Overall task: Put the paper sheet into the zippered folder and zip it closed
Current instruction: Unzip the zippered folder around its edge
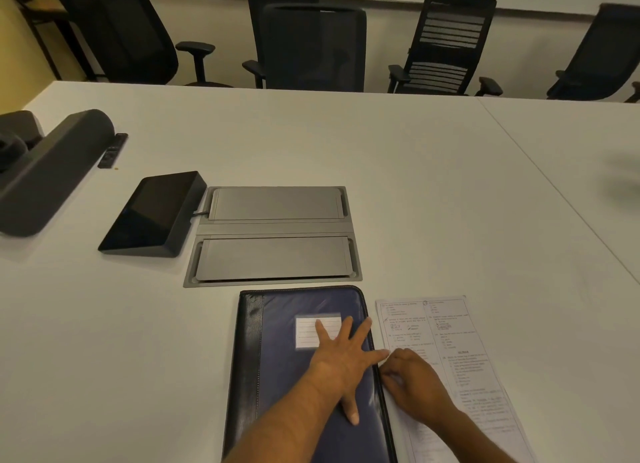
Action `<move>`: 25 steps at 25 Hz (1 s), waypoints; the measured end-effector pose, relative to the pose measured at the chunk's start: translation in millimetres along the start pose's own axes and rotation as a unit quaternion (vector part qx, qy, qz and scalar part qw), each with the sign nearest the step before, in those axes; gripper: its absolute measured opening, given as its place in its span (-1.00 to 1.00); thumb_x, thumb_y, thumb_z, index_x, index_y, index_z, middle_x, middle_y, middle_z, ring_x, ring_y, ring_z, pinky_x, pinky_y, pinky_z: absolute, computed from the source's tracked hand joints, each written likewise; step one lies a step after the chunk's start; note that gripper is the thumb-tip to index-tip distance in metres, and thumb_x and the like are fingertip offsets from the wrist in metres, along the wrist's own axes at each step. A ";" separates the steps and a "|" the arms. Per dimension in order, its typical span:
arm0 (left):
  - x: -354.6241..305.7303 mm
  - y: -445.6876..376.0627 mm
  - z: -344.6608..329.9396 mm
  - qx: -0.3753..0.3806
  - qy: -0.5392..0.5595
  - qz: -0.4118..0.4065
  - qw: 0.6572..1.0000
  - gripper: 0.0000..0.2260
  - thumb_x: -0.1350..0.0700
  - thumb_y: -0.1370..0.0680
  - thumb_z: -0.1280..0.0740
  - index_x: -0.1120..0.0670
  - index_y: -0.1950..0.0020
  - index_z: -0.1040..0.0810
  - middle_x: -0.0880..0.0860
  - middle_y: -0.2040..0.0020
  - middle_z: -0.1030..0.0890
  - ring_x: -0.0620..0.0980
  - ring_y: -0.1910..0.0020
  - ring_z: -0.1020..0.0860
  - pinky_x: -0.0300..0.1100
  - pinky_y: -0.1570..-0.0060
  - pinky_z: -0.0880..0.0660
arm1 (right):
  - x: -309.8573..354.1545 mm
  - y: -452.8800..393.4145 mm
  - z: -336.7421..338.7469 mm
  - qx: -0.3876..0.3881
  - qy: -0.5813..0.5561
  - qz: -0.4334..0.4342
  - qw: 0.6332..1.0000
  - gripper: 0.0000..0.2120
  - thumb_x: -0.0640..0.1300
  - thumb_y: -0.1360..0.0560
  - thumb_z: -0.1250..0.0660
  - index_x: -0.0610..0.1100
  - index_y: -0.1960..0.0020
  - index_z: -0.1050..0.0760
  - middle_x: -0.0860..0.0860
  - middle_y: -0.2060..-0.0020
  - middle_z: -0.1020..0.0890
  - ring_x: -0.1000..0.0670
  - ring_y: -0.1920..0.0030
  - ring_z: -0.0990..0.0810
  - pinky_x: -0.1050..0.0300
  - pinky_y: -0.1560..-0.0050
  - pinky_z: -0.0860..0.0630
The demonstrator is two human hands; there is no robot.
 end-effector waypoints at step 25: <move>-4.8 5.1 -4.7 0.010 -0.032 0.024 0.999 0.05 -0.19 -0.26 -0.58 -0.19 -0.55 0.04 0.09 -0.58 0.29 0.29 -0.52 0.29 0.61 -0.24 0.02 | -21.3 109.1 -24.6 -0.014 -0.232 0.078 0.969 -0.89 -0.09 -0.43 -0.44 0.12 0.21 -0.66 0.22 0.22 -0.68 0.28 0.19 -0.61 0.39 -0.04 -0.47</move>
Point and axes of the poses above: each hand's wrist, its own y-axis away from the middle knuckle, its own z-axis out of the back of the hand, x = y × z, the point moved 9 cm from there along -y, towards the middle knuckle
